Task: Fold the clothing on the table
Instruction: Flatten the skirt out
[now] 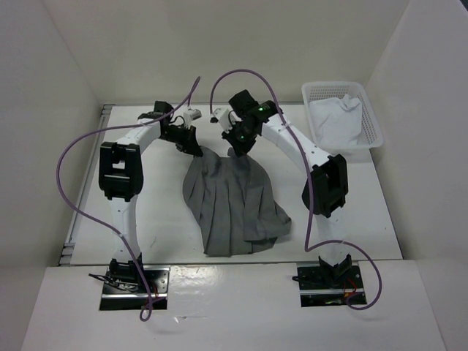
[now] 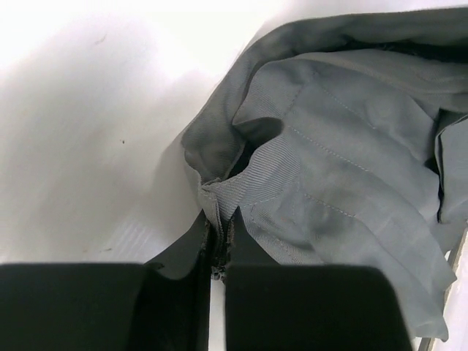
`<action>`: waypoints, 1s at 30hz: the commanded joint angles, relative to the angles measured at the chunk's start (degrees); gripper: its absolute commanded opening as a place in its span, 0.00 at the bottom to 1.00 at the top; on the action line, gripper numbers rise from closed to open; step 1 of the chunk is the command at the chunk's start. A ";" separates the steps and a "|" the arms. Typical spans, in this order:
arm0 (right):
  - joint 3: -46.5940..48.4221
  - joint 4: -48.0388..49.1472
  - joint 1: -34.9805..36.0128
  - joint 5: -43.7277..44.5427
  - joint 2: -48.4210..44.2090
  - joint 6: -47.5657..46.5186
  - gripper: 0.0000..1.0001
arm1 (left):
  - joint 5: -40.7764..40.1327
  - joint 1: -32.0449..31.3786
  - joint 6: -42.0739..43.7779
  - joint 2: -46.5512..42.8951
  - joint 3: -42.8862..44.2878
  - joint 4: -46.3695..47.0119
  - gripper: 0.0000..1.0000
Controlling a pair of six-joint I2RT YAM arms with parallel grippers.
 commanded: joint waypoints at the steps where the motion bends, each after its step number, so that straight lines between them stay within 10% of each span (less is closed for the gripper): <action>1: 0.32 2.11 -4.24 1.80 -7.81 0.86 0.00 | 2.76 1.34 -0.56 -4.17 3.80 -2.37 0.00; 14: -10.91 5.89 -27.70 -12.16 -26.70 4.12 0.00 | -4.10 2.49 -5.84 -29.57 3.10 -5.11 0.00; 30: -16.63 7.65 -35.35 -33.61 -42.88 4.73 0.00 | -11.65 -1.64 2.07 -54.27 3.28 -15.21 0.00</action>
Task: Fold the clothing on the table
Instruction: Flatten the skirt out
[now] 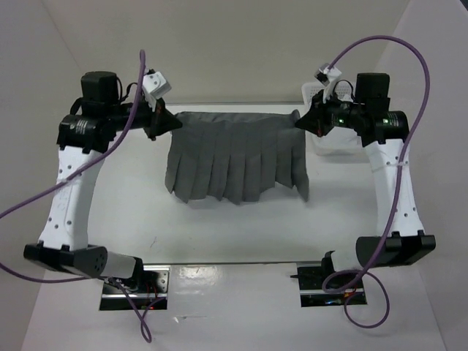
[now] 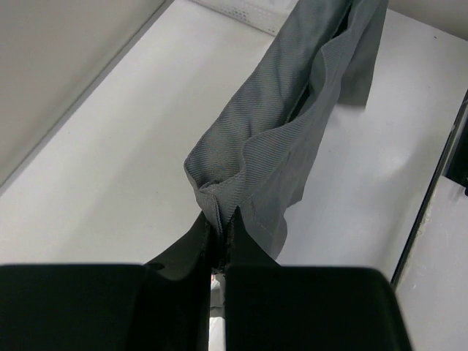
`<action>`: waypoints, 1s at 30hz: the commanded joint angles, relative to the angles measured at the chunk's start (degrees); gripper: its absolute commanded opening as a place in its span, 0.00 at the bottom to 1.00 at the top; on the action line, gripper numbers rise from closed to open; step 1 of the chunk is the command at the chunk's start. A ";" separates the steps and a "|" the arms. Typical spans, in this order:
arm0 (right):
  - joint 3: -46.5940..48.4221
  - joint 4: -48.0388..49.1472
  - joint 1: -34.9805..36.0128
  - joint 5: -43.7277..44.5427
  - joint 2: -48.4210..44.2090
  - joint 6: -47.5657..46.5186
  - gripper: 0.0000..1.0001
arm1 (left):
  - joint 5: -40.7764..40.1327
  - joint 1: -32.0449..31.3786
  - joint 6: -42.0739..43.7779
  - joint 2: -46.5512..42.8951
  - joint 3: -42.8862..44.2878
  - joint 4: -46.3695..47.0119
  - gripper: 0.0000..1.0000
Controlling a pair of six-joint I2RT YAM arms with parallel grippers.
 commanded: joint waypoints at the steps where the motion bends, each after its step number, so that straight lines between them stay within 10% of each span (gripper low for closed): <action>1: -0.68 2.31 -3.88 -4.63 -4.96 -0.73 0.00 | -4.44 0.63 4.27 -7.96 0.00 -3.93 0.00; 21: -9.82 -2.96 -9.60 -21.96 -29.04 -2.49 0.00 | 10.50 9.33 10.61 -33.90 -11.51 -13.96 0.00; 30: -10.17 -5.16 -6.71 -11.98 -18.16 -2.83 0.00 | 9.37 9.33 8.24 -23.46 -17.40 -11.33 0.00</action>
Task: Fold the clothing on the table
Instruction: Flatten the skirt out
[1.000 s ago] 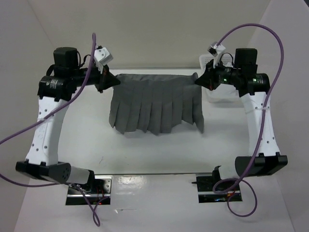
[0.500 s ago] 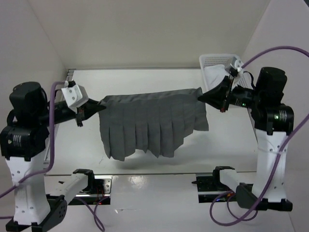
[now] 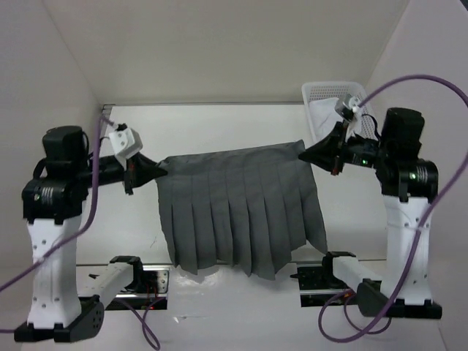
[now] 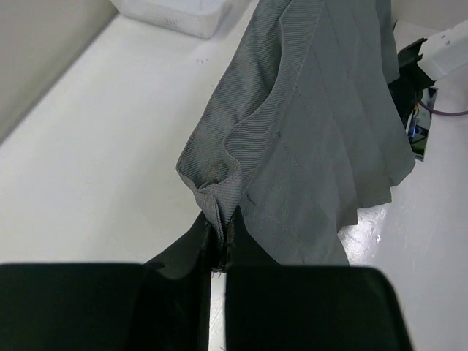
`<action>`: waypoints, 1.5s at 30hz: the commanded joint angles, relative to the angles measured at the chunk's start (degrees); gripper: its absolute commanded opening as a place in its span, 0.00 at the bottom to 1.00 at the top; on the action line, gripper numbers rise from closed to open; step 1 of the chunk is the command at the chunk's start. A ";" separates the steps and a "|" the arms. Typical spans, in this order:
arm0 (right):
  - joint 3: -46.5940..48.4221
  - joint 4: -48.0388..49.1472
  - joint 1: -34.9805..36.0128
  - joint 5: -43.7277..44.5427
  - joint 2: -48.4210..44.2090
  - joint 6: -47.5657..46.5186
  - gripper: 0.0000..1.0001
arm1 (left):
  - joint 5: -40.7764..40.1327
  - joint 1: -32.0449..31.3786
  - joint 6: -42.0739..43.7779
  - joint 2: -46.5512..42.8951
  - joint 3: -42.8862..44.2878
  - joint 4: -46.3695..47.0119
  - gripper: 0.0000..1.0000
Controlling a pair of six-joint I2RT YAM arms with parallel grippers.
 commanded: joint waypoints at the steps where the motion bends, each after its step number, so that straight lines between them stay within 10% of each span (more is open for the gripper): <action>1: -0.93 -0.39 2.58 13.58 7.04 -2.31 0.00 | -5.65 0.46 0.89 5.44 -2.43 2.25 0.00; 15: -13.41 19.11 9.01 32.05 30.93 -1.44 0.00 | -20.50 -3.15 -1.39 34.09 -11.59 25.18 0.00; 31: 13.91 23.51 10.59 42.50 62.69 -1.96 0.00 | -28.94 -2.09 -5.96 64.51 11.87 31.16 0.07; 35: 21.81 22.81 11.82 46.10 66.91 -1.44 0.05 | -31.14 -2.09 -8.33 66.71 16.18 32.31 0.23; 39: 25.25 24.99 12.88 51.81 68.50 1.36 0.27 | -33.87 -2.09 -11.14 67.77 18.30 34.32 0.64; 41: 25.26 27.02 13.40 58.46 67.98 5.83 0.54 | -38.41 -2.09 -13.42 67.77 18.30 36.26 1.00; 45: 23.43 29.39 13.41 66.32 62.21 10.95 0.81 | -43.01 -1.04 -18.61 62.96 18.83 36.01 1.00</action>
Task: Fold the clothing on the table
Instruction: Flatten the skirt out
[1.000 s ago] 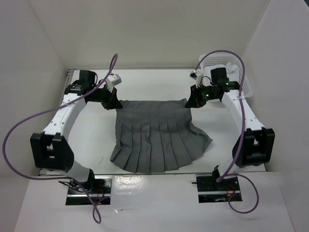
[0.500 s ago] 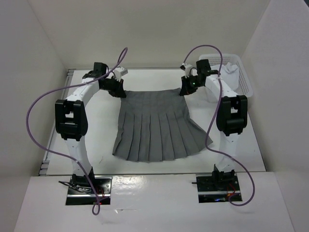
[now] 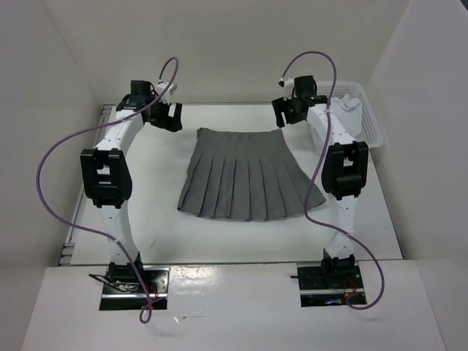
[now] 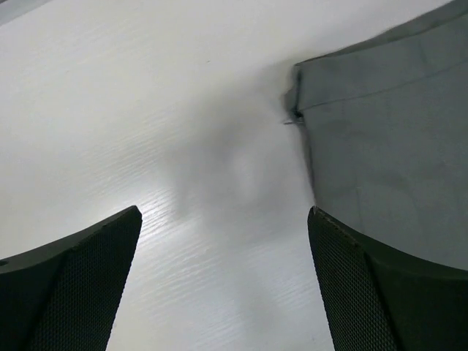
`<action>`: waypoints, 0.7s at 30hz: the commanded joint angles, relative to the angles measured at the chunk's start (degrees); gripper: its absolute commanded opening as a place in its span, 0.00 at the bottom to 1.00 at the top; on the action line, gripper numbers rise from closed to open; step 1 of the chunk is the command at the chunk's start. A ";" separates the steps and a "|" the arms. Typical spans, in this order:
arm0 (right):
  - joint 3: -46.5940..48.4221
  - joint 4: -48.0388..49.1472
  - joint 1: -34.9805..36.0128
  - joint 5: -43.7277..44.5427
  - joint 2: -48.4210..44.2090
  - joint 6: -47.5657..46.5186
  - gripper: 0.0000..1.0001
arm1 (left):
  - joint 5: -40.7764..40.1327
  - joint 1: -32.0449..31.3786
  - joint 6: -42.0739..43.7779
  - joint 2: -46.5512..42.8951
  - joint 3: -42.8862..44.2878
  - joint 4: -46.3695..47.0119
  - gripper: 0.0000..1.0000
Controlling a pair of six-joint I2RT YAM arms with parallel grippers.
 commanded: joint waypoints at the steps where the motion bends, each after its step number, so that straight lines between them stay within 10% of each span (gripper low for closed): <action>1: -0.49 4.42 0.34 9.61 -7.52 5.01 0.86 | -5.49 0.60 -4.85 -5.01 0.48 0.36 1.00; 12: -28.23 -9.11 2.62 0.04 -33.36 -0.70 0.93 | -0.48 0.61 -1.16 -28.39 -18.68 -18.53 1.00; 21: -46.63 -11.83 3.24 -0.41 -49.19 -4.13 0.93 | 4.87 -4.32 0.95 -27.70 -31.86 -24.08 1.00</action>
